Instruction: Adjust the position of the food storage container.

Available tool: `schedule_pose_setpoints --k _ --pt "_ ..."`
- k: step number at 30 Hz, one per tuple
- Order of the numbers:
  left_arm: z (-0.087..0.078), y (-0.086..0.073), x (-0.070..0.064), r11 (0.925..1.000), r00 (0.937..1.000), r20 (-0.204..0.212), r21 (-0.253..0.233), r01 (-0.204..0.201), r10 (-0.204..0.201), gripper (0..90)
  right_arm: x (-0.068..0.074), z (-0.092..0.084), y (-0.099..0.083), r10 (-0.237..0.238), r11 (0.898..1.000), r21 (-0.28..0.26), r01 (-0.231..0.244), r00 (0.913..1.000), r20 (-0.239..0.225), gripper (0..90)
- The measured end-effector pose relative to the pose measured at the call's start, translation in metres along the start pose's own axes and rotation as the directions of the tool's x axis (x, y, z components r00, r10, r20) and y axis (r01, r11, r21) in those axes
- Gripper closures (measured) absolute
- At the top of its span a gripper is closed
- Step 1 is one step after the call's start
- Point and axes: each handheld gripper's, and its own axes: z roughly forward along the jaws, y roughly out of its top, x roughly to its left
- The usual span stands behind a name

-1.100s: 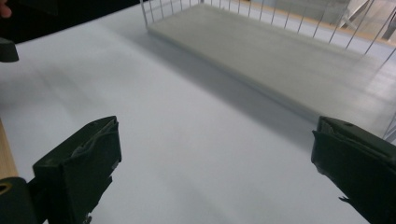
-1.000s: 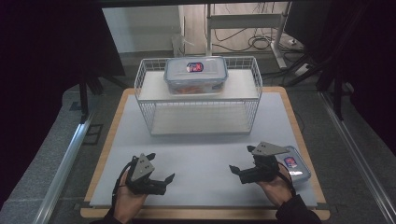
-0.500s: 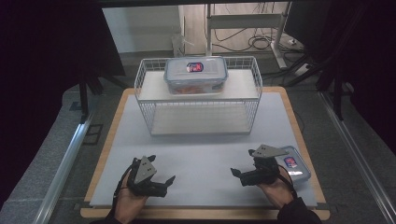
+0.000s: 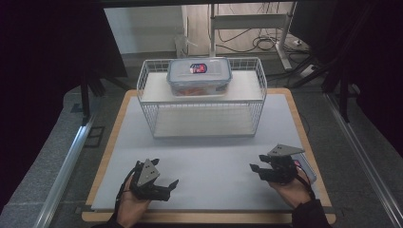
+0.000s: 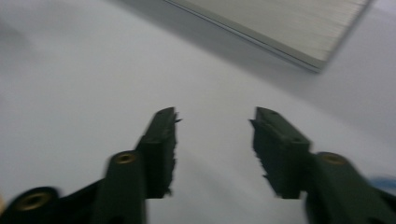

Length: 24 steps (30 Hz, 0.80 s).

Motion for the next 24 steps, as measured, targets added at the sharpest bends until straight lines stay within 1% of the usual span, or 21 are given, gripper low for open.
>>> schedule_pose_setpoints --k 1,2,4,6,7,8,9,10,12,16,17,19,22,24 --pt "0.000 0.000 0.000 1.0000 1.0000 0.001 0.000 0.004 -0.004 3.8 -0.004 -0.003 -0.001 -0.007 1.000 0.004 0.006 0.9998 0.018 60.5" --pt "0.001 -0.001 0.000 1.0000 1.0000 0.000 0.004 0.004 -0.004 3.8 -0.009 -0.006 -0.002 0.000 1.000 0.004 0.000 0.9997 0.023 65.4" --pt "0.001 -0.001 0.001 1.0000 1.0000 0.002 0.004 0.008 -0.008 3.8 -0.018 -0.014 -0.003 0.032 0.999 -0.013 -0.031 0.9987 0.040 74.4" --pt "0.002 -0.001 0.001 0.9999 1.0000 0.002 0.008 0.008 -0.008 3.7 -0.027 -0.022 -0.005 0.057 0.998 -0.022 -0.055 0.9959 0.070 80.9" --pt "0.002 -0.002 0.001 0.9999 1.0000 0.002 0.008 0.008 -0.008 3.7 -0.032 -0.026 -0.006 0.073 0.997 -0.017 -0.072 0.9924 0.099 84.2" --pt "0.002 -0.002 0.001 0.9999 1.0000 0.002 0.008 0.008 -0.008 3.7 -0.036 -0.028 -0.008 0.085 0.996 -0.015 -0.084 0.9897 0.115 86.7" --pt "0.002 -0.002 0.001 0.9999 1.0000 0.003 0.009 0.009 -0.009 3.7 -0.046 -0.034 -0.014 0.116 0.993 -0.023 -0.114 0.9818 0.150 89.5" --pt "0.002 -0.002 0.001 0.9999 0.9999 0.004 0.008 0.011 -0.011 3.7 -0.046 -0.034 -0.014 0.116 0.993 -0.023 -0.114 0.9818 0.150 89.5" --pt "0.003 -0.002 0.001 0.9999 0.9999 0.004 0.014 0.010 -0.010 3.6 -0.057 -0.040 -0.019 0.147 0.989 -0.031 -0.143 0.9707 0.190 89.6" --pt "0.004 -0.002 0.001 0.9997 0.9998 0.009 0.019 0.017 -0.017 3.5 -0.073 -0.054 -0.029 0.189 0.982 -0.053 -0.182 0.9482 0.255 89.7" --pt "0.004 -0.003 0.001 0.9996 0.9998 0.010 0.020 0.018 -0.018 3.5 -0.076 -0.056 -0.032 0.203 0.979 -0.053 -0.196 0.9415 0.269 89.6" --pt "0.005 -0.003 0.001 0.9996 0.9997 0.012 0.023 0.019 -0.019 3.5 -0.082 -0.061 -0.038 0.213 0.977 -0.054 -0.206 0.9306 0.298 89.7" --pt "0.006 -0.003 0.001 0.9994 0.9997 0.016 0.029 0.018 -0.019 3.4 -0.092 -0.066 -0.046 0.240 0.970 -0.048 -0.238 0.9099 0.338 89.6" --pt "0.007 -0.003 0.001 0.9992 0.9996 0.020 0.036 0.020 -0.021 3.4 -0.096 -0.068 -0.051 0.252 0.966 -0.039 -0.255 0.9004 0.355 89.6"
